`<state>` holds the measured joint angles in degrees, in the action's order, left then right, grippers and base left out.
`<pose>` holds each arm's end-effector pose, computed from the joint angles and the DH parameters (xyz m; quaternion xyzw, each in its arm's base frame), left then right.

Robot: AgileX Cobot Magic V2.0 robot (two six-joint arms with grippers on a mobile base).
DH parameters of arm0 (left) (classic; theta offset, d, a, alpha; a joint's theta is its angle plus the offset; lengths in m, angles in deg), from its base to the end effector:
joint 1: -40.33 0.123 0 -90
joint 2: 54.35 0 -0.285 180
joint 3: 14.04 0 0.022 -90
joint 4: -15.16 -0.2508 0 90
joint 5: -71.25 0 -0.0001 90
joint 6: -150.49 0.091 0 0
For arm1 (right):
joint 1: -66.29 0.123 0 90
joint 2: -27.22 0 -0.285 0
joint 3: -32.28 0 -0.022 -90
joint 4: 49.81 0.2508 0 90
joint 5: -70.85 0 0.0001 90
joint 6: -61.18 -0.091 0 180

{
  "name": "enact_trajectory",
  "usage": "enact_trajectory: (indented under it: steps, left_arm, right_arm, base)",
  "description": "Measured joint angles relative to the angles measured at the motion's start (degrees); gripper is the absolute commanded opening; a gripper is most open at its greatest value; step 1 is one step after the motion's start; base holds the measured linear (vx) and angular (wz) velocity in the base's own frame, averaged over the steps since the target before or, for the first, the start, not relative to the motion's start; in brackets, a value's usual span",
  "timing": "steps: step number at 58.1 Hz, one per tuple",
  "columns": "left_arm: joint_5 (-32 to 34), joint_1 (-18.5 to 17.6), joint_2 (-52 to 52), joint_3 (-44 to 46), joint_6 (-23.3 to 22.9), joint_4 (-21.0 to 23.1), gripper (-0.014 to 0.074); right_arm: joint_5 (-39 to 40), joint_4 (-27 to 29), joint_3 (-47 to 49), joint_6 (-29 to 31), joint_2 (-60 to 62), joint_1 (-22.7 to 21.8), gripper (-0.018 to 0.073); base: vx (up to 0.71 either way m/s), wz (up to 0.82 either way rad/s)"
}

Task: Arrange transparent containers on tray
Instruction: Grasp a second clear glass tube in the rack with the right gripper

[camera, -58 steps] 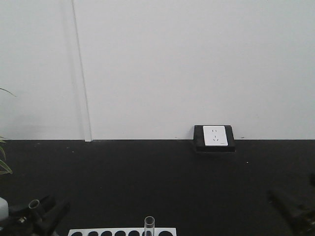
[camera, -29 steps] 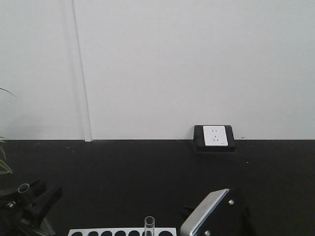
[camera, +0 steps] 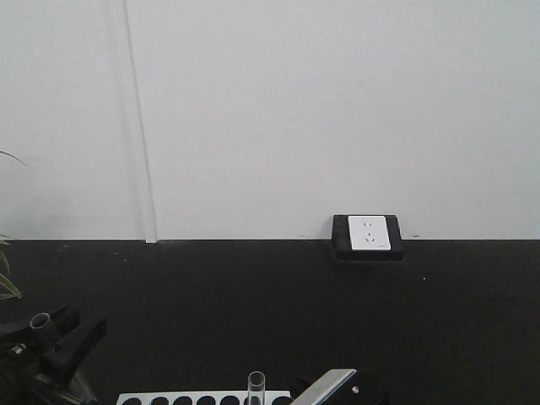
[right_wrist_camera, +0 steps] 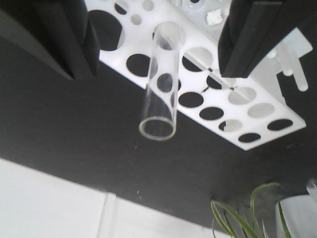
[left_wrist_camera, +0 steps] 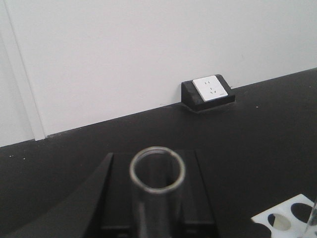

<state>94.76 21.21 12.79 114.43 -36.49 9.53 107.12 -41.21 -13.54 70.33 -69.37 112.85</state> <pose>0.1977 -0.0723 0.2762 0.1242 0.7283 -0.1366 0.6599 0.2053 0.2051 0.1950 -0.3062 0.7398 0.1930 0.5672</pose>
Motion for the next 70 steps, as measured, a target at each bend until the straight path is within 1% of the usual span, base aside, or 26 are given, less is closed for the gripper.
enact_trajectory:
  steps: [15, 24, 32, 37, 43, 53, 65, 70]
  left_arm:
    - [0.0, 0.0, 0.0, 0.0, 0.0, 0.0, 0.0056]
    - [0.0, 0.0, 0.0, 0.0, 0.0, 0.0, 0.0056]
    - [0.0, 0.0, 0.0, 0.0, -0.1, 0.0, 0.0057]
    - [0.0, 0.0, 0.0, 0.0, -0.1, 0.0, 0.0058]
    - [0.0, 0.0, 0.0, 0.0, -0.1, 0.0, 0.0059]
    - [0.0, 0.0, 0.0, 0.0, -0.1, 0.0, 0.0059]
    - [-0.1, 0.0, 0.0, 0.0, -0.1, 0.0, 0.0059]
    - [-0.1, 0.0, 0.0, 0.0, -0.1, 0.0, 0.0059]
  right_arm:
    - [1.8, -0.1, 5.7, -1.1, -7.1, 0.0, 0.0561]
    - [3.0, 0.8, 7.0, -3.6, -10.7, 0.0, 0.0538]
    - [4.6, 3.0, 7.1, -4.9, -12.2, 0.0, 0.0456]
    - [5.1, 3.4, 7.1, -5.0, -12.3, 0.0, 0.0394]
    - [6.3, 3.5, 7.1, -5.0, -12.3, 0.0, 0.0328]
    - [7.9, 3.2, 7.1, -5.0, -12.3, 0.0, 0.0244]
    - [8.0, 2.4, 7.1, -5.0, -12.3, 0.0, 0.0108]
    - [7.9, 2.4, 7.1, -5.0, -11.8, 0.0, 0.0066]
  base:
    - [0.00, 0.00]
    - [0.00, 0.00]
    - [0.00, 0.00]
    - [0.00, 0.00]
    - [0.00, 0.00]
    - [0.00, 0.00]
    - [0.00, 0.00]
    - [0.00, 0.00]
